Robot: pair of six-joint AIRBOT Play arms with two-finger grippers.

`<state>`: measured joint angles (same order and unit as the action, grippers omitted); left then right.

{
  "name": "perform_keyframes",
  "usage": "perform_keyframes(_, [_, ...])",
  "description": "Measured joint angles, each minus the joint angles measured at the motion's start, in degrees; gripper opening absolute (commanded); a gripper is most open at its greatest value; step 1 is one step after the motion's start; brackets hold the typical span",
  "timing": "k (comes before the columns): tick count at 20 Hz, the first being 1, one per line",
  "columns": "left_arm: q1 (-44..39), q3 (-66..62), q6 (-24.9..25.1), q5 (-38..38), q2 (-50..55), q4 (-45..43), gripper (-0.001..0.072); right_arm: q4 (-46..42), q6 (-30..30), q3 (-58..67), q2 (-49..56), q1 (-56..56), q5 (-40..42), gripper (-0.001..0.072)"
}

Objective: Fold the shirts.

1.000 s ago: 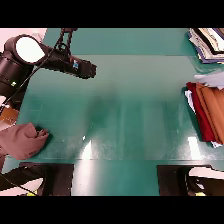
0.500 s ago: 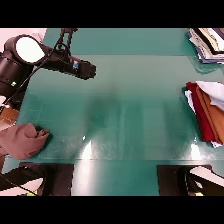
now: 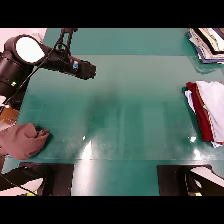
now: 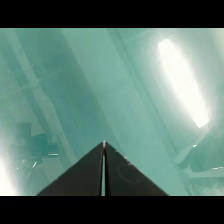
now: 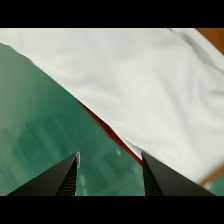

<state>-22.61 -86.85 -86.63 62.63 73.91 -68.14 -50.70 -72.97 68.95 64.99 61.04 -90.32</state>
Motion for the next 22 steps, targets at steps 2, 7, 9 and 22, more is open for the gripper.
perform_keyframes(2, [-0.02,0.00,0.04,-0.02,0.00,0.00,0.0025,5.77,0.02,-0.17,-0.13,-4.35,1.18,0.0471])
perform_keyframes(7, [0.00,0.00,0.04,-0.07,0.00,-0.17,0.0025,12.72,-0.02,-0.35,-0.15,-22.27,3.91,0.0439])
perform_keyframes(9, [0.00,0.00,0.04,-0.26,0.00,-0.20,0.0026,13.51,-0.02,-0.35,-0.15,-30.05,5.18,0.0435])
perform_keyframes(22, [0.00,0.00,0.02,-0.70,0.00,-0.22,0.0026,14.53,1.03,-0.37,-0.15,-54.71,11.08,0.0014])
